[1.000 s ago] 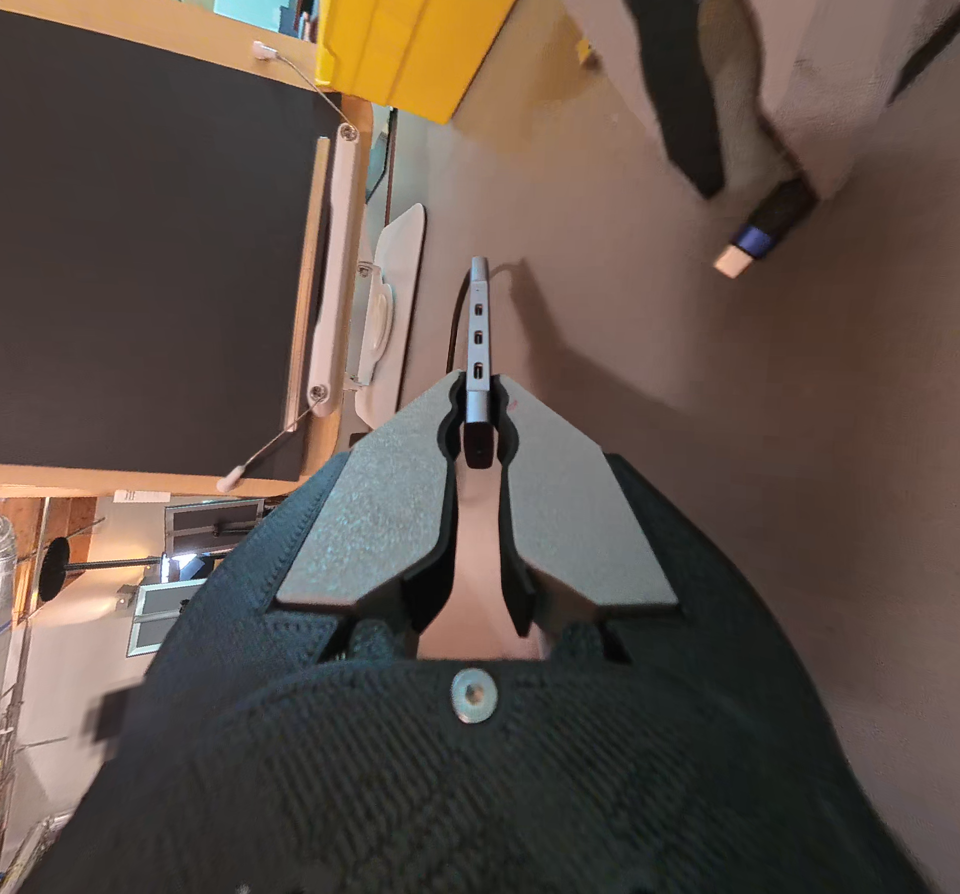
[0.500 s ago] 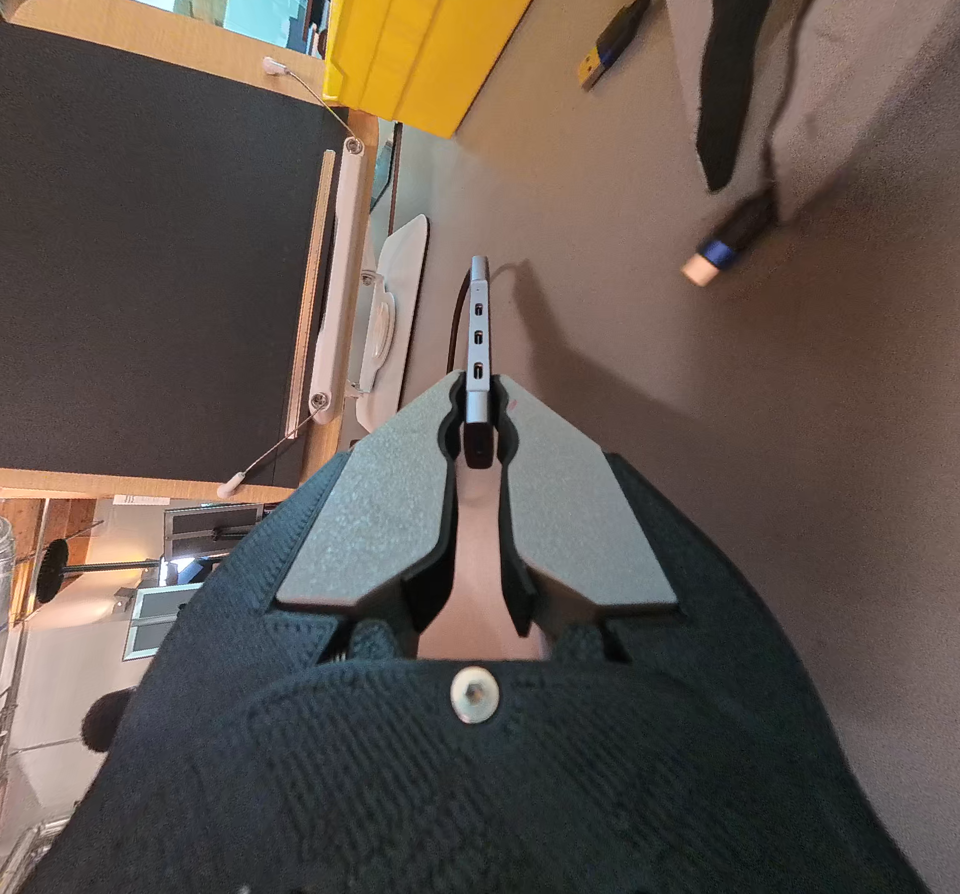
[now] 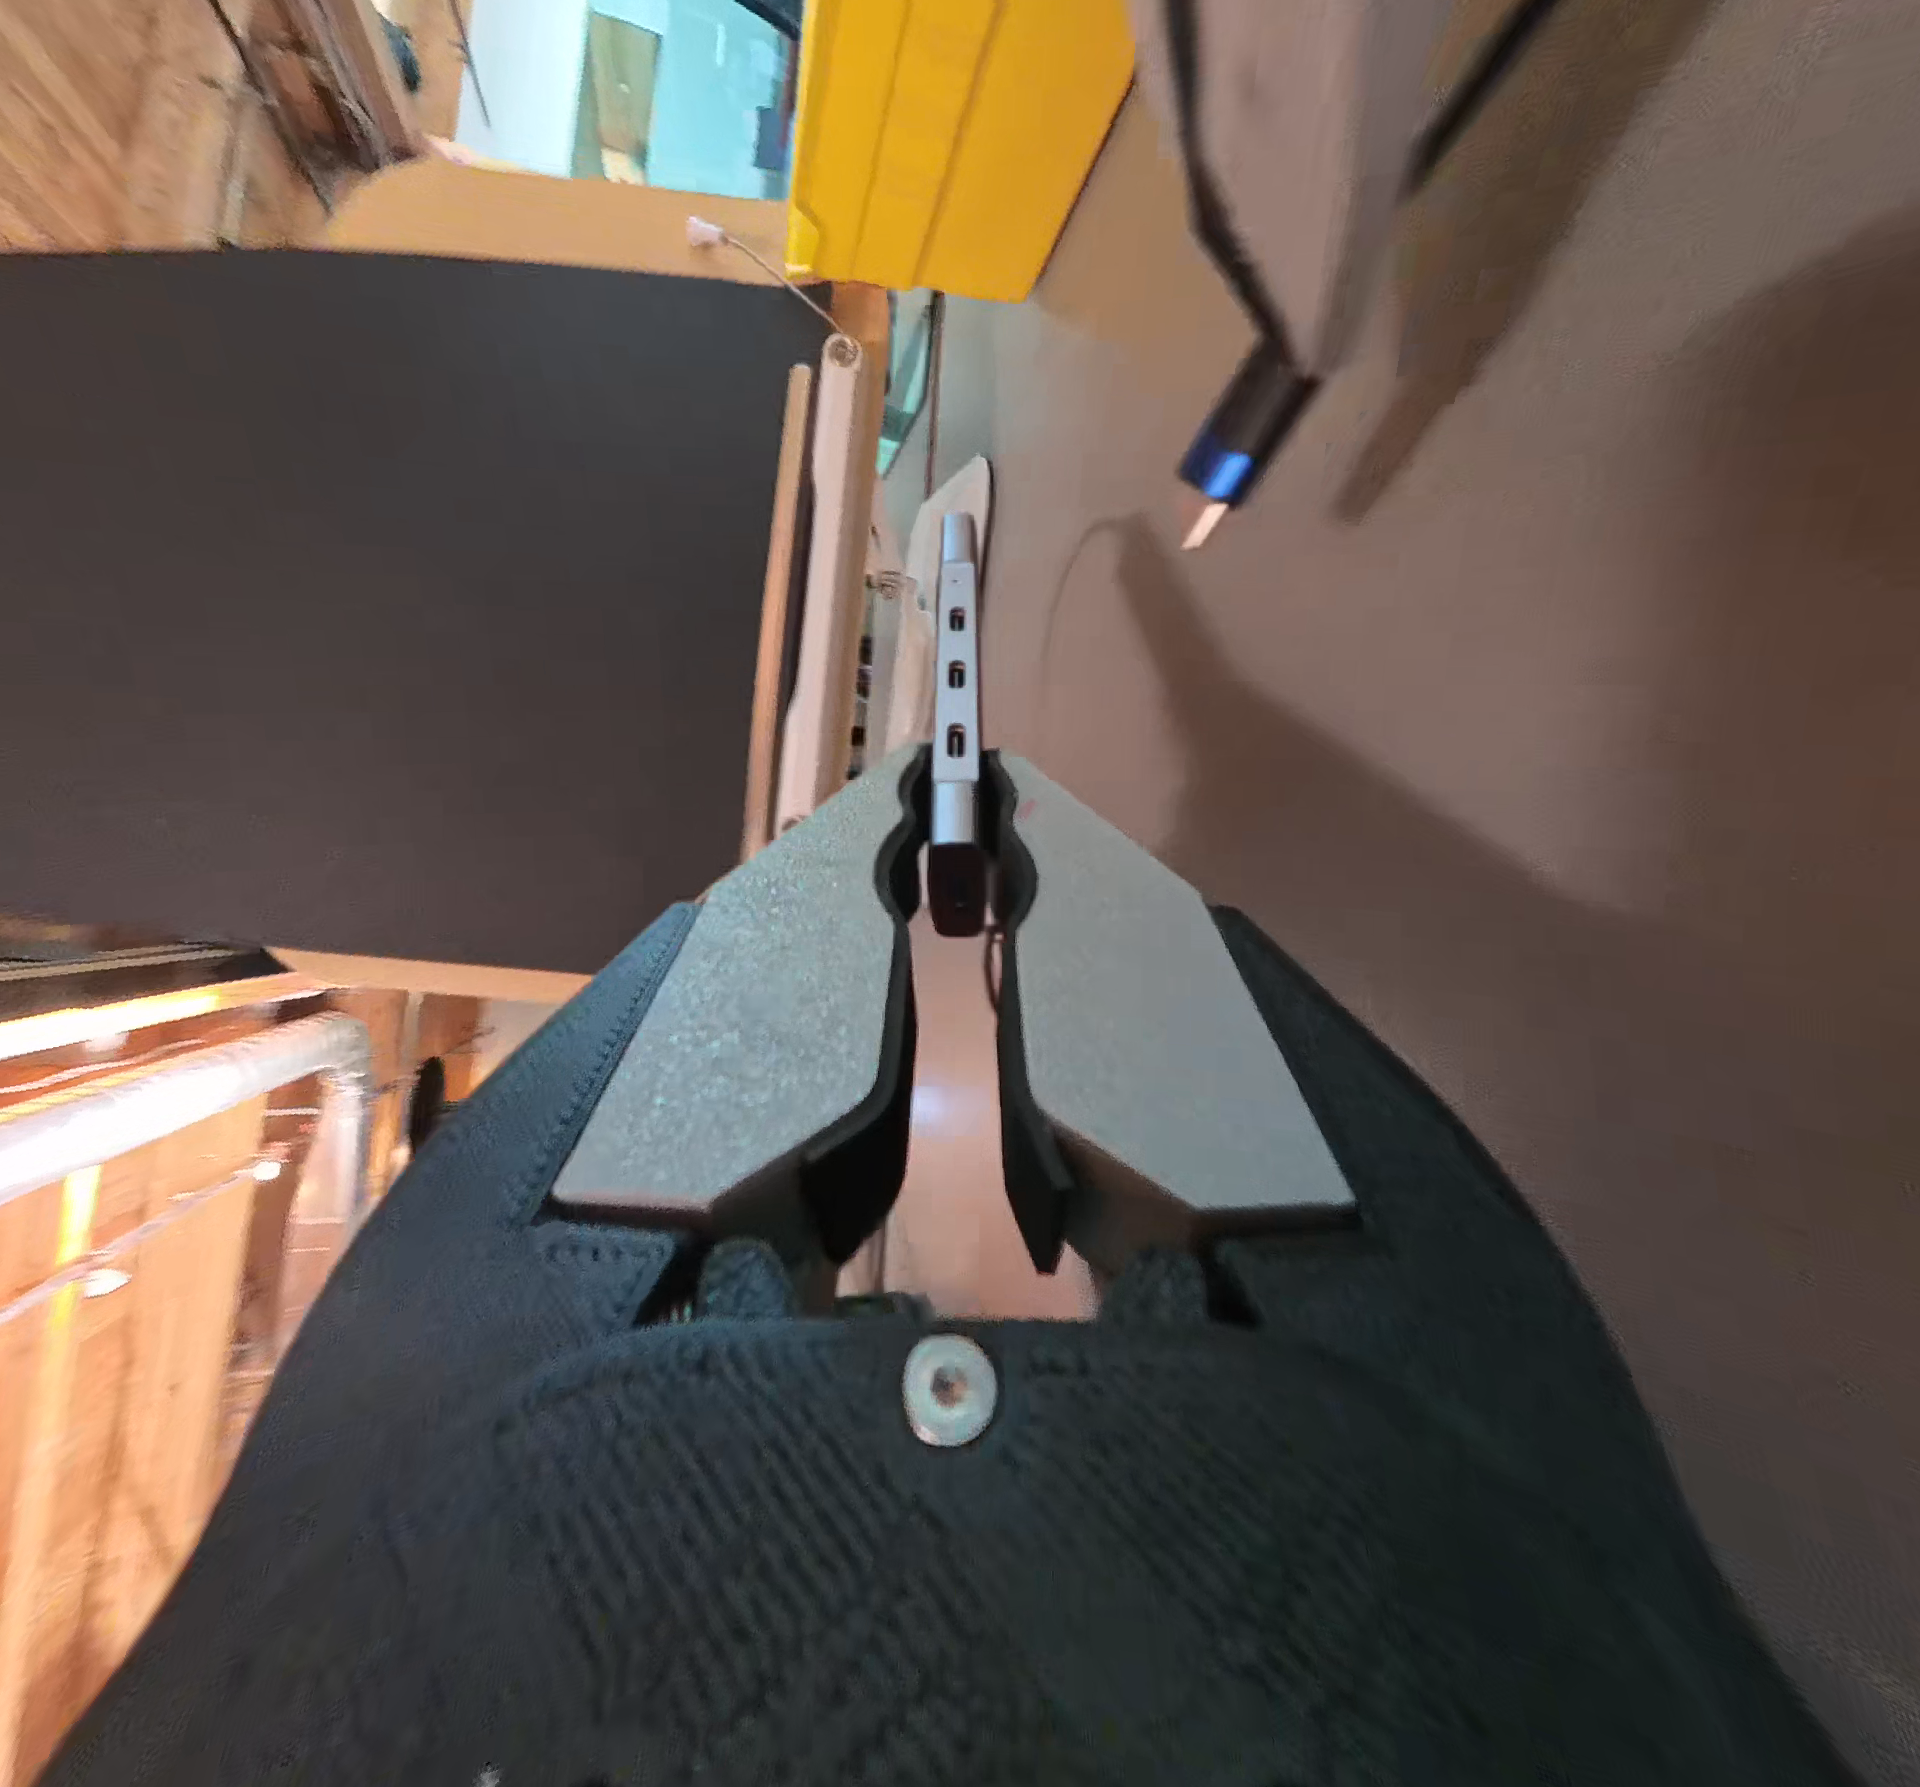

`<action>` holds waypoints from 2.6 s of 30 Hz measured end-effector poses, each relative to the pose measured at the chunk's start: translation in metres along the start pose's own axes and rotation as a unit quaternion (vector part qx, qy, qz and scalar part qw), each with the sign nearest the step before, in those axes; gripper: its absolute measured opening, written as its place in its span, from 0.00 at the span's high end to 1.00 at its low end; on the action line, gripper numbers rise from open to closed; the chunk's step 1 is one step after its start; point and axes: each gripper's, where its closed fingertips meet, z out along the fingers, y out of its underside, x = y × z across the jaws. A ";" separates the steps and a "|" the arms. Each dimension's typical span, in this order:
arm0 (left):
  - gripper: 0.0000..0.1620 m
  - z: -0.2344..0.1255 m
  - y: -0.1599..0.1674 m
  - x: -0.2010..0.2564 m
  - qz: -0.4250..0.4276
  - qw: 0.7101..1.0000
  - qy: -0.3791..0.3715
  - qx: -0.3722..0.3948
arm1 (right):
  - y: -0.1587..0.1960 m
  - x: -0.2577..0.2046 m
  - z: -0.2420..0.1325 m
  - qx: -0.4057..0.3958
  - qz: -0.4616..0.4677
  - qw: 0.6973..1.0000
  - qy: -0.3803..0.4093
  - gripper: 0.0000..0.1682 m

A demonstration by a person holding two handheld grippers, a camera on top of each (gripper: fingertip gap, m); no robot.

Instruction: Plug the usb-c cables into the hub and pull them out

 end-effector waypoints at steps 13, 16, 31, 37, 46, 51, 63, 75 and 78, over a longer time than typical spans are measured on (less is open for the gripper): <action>0.96 0.004 -0.018 -0.008 0.057 0.996 -0.063 0.009 | -0.031 0.000 0.001 0.008 0.108 0.988 -0.114 0.98; 0.96 0.005 -0.019 -0.005 0.060 0.997 -0.056 0.008 | -0.033 0.003 0.001 0.004 0.107 0.989 -0.105 0.98; 0.96 0.005 -0.020 -0.005 0.104 0.992 -0.070 -0.004 | -0.024 0.000 0.005 -0.056 0.133 0.981 -0.130 0.98; 0.96 0.005 -0.022 -0.001 0.114 0.991 -0.064 0.001 | -0.020 0.000 0.004 -0.068 0.122 0.983 -0.122 0.98; 0.96 0.005 -0.023 -0.003 0.135 0.988 -0.078 0.001 | -0.021 0.001 0.004 -0.064 0.151 0.976 -0.146 0.98; 0.96 0.005 -0.024 -0.002 0.141 0.987 -0.079 0.002 | -0.024 0.001 0.002 -0.058 0.156 0.975 -0.150 0.98; 0.96 0.006 -0.024 0.000 0.144 0.987 -0.076 0.001 | -0.021 0.001 0.002 -0.068 0.158 0.973 -0.152 0.98; 0.96 0.005 -0.025 -0.001 0.151 0.985 -0.084 0.002 | -0.022 0.000 0.002 -0.060 0.179 0.967 -0.171 0.98; 0.96 0.006 -0.025 -0.002 0.151 0.985 -0.085 0.002 | -0.023 0.002 0.001 -0.059 0.178 0.968 -0.166 0.98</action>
